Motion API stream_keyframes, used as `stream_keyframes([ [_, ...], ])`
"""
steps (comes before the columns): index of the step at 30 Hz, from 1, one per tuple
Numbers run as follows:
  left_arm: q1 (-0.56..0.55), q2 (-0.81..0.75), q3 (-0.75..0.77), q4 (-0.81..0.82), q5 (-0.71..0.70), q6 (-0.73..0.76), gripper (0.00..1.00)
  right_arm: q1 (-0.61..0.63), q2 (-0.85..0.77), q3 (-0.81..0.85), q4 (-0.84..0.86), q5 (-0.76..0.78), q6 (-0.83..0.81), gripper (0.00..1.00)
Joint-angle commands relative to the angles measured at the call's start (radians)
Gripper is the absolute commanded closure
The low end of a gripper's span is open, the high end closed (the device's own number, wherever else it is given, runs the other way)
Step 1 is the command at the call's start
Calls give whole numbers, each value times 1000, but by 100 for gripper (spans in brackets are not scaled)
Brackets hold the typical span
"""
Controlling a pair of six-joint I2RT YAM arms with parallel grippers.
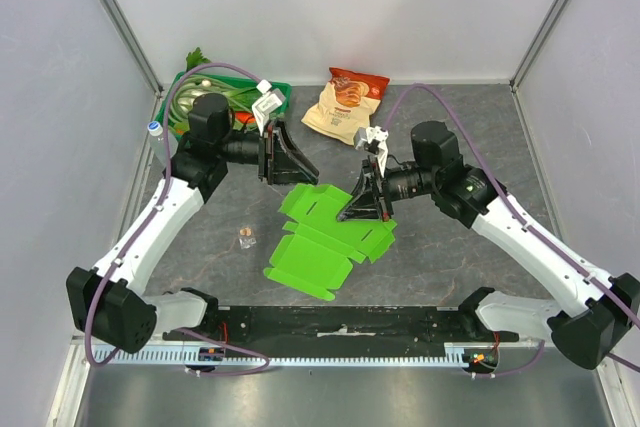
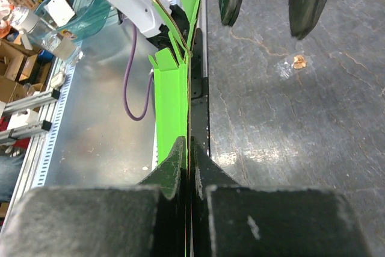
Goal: Fold the paper box
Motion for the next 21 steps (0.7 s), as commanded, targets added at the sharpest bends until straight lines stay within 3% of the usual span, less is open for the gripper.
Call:
stream_keyframes([
  [1,-28,-27,-25,172,170,-91,60,23,2,20,45,-48,-24,100],
  [5,-51,-37,-37,183,182,-88,63,43,12,28,53,-37,-18,100],
  [9,-69,-44,-43,189,199,-86,54,54,18,28,53,-17,-15,100],
  [13,-91,-47,-45,189,206,-85,52,54,16,26,67,-13,-2,100],
  [19,-111,-34,-37,186,181,-95,57,66,10,31,99,-20,24,100],
  [21,-117,-20,-32,183,172,-95,65,72,9,31,113,-19,33,100],
])
